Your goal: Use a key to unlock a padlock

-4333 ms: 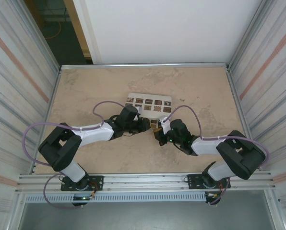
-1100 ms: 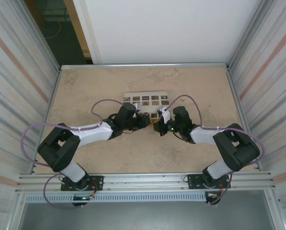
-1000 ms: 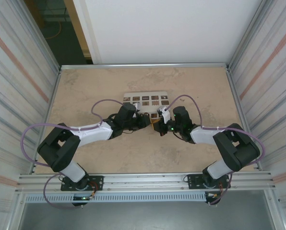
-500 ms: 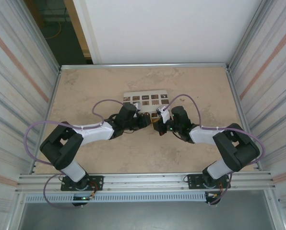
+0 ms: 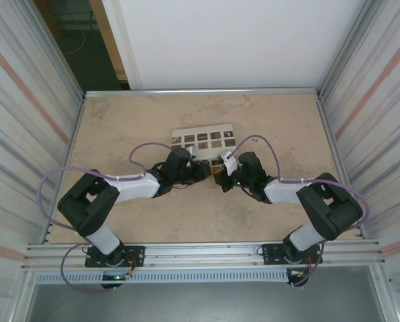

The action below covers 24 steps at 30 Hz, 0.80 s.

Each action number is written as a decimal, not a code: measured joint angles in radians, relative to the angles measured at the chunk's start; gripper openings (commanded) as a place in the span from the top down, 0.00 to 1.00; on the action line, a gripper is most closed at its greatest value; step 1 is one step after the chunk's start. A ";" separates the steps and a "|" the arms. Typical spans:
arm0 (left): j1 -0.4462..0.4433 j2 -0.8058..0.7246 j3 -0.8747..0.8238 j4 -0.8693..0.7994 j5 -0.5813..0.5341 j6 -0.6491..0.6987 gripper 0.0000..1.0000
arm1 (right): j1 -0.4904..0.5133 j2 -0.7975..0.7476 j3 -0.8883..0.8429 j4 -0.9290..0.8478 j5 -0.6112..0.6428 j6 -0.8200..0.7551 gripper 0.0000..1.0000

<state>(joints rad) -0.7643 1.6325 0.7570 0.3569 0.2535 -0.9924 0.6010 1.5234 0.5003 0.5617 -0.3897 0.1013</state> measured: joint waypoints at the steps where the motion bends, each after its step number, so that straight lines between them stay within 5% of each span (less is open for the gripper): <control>1: -0.002 0.005 -0.004 0.000 0.005 -0.001 0.74 | 0.002 0.008 -0.012 0.014 0.000 0.003 1.00; 15: -0.003 -0.002 -0.064 -0.016 0.069 0.000 0.47 | 0.028 0.105 -0.096 0.166 -0.037 0.075 1.00; 24: 0.013 -0.271 -0.175 -0.065 0.040 0.020 0.38 | 0.051 0.047 -0.063 0.024 -0.026 0.151 1.00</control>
<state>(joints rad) -0.7509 1.3617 0.5819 0.2916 0.2939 -0.9722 0.6518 1.5703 0.4377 0.5854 -0.4156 0.2523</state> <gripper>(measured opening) 0.612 0.060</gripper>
